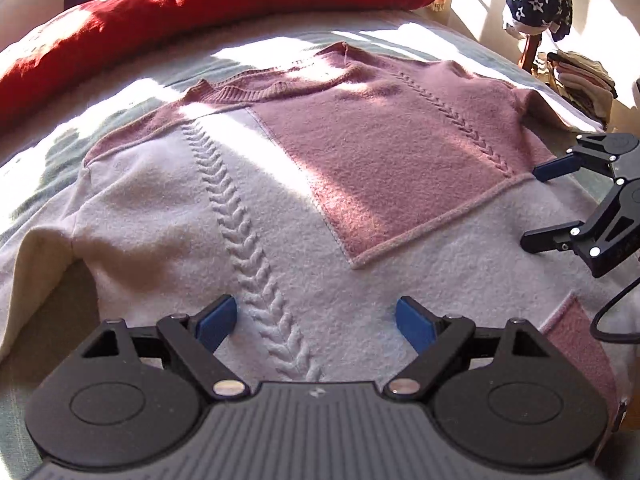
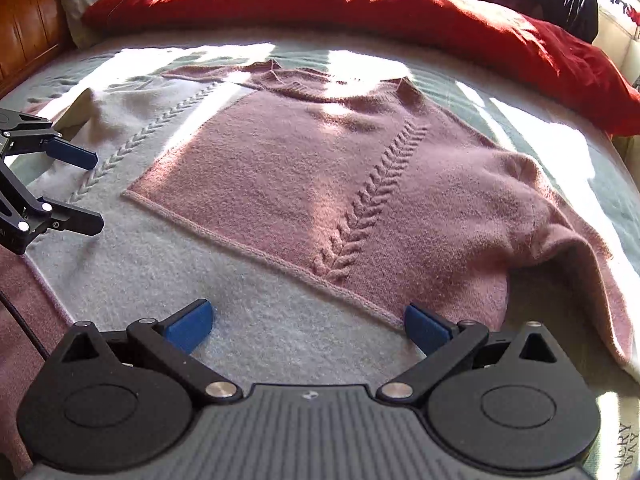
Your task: Fold clothes
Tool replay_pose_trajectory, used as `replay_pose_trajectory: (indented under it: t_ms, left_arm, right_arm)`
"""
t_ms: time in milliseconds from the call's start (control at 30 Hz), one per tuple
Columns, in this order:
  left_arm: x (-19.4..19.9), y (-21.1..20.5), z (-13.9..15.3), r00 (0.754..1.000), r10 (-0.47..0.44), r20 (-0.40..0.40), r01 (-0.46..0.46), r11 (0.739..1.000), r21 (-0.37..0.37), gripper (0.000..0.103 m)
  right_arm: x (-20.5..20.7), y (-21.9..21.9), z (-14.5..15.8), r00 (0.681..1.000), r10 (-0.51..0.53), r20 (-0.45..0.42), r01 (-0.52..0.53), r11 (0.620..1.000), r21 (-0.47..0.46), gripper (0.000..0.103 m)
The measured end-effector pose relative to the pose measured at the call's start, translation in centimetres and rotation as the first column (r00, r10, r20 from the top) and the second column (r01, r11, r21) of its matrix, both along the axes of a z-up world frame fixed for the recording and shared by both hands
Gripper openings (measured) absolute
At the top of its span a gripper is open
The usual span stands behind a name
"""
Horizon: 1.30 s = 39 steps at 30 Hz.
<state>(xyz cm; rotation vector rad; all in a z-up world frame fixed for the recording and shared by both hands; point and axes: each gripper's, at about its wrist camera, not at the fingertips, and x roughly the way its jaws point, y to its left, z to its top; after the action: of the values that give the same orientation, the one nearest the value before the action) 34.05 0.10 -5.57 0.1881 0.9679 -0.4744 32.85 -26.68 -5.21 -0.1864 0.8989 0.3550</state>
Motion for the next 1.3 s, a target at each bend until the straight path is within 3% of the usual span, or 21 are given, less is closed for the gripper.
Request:
replay_pose_trajectory:
  t_ms: [200, 267, 433, 500, 567, 633, 700, 767, 933, 1000, 1133, 1300]
  left_arm:
    - [-1.8, 2.4, 0.9, 0.997, 0.044, -0.061, -0.045, 0.999, -0.016, 0.088]
    - [-0.9, 2.3, 2.0, 0.998, 0.053, -0.037, -0.054, 0.997, -0.049, 0.088]
    - [5.0, -0.3, 3.8, 0.996, 0.042, 0.077, -0.030, 0.987, -0.160, 0.088]
    - [7.5, -1.3, 3.5, 0.993, 0.057, 0.104, -0.036, 0.980, -0.195, 0.088]
    - [9.4, -1.6, 2.6, 0.993, 0.081, 0.091, -0.060, 0.975, -0.215, 0.088]
    - [10.5, -1.4, 1.3, 0.992, 0.115, 0.047, -0.102, 0.971, -0.216, 0.088]
    - [10.3, -0.2, -0.2, 0.989, 0.145, -0.027, -0.147, 0.968, -0.203, 0.088]
    - [8.8, 1.0, -0.6, 0.992, 0.129, -0.003, -0.127, 0.972, -0.196, 0.088]
    - [8.0, 1.3, 0.5, 0.995, 0.095, -0.018, -0.097, 0.987, -0.126, 0.088]
    - [8.6, 0.5, 1.7, 0.993, 0.114, -0.011, -0.114, 0.984, -0.140, 0.088]
    - [10.1, -1.9, 2.6, 0.995, 0.104, -0.001, -0.102, 0.974, -0.203, 0.089]
    - [11.2, -5.3, 1.1, 0.995, 0.088, -0.054, -0.097, 0.977, -0.188, 0.088]
  right_arm:
    - [2.3, -1.3, 1.3, 0.997, -0.064, 0.052, 0.062, 0.998, 0.034, 0.103]
    - [3.1, -1.7, 1.7, 0.994, -0.085, 0.068, 0.082, 0.996, 0.045, 0.103]
    - [5.0, -2.7, 2.8, 0.984, -0.139, 0.109, 0.131, 0.988, 0.077, 0.103]
    - [7.8, -2.7, 2.5, 0.977, -0.166, 0.133, 0.155, 0.984, 0.089, 0.103]
    - [10.3, -2.8, 1.5, 0.971, -0.205, 0.123, 0.194, 0.976, 0.097, 0.103]
    - [11.5, -3.6, -0.3, 0.966, -0.250, 0.059, 0.243, 0.964, 0.112, 0.103]
    - [10.2, -4.7, -1.7, 0.960, -0.281, 0.017, 0.277, 0.953, 0.123, 0.103]
    - [7.1, -5.3, -2.0, 0.965, -0.256, 0.057, 0.248, 0.961, 0.122, 0.103]
    - [3.4, -5.9, -0.9, 0.975, -0.224, 0.007, 0.222, 0.971, 0.083, 0.103]
    - [3.4, -6.6, -0.3, 0.962, -0.271, -0.036, 0.274, 0.953, 0.132, 0.103]
    - [3.7, -7.6, 2.0, 0.942, -0.334, 0.027, 0.320, 0.920, 0.224, 0.103]
    - [3.2, -11.7, 2.7, 0.887, -0.458, -0.049, 0.446, 0.828, 0.339, 0.103]
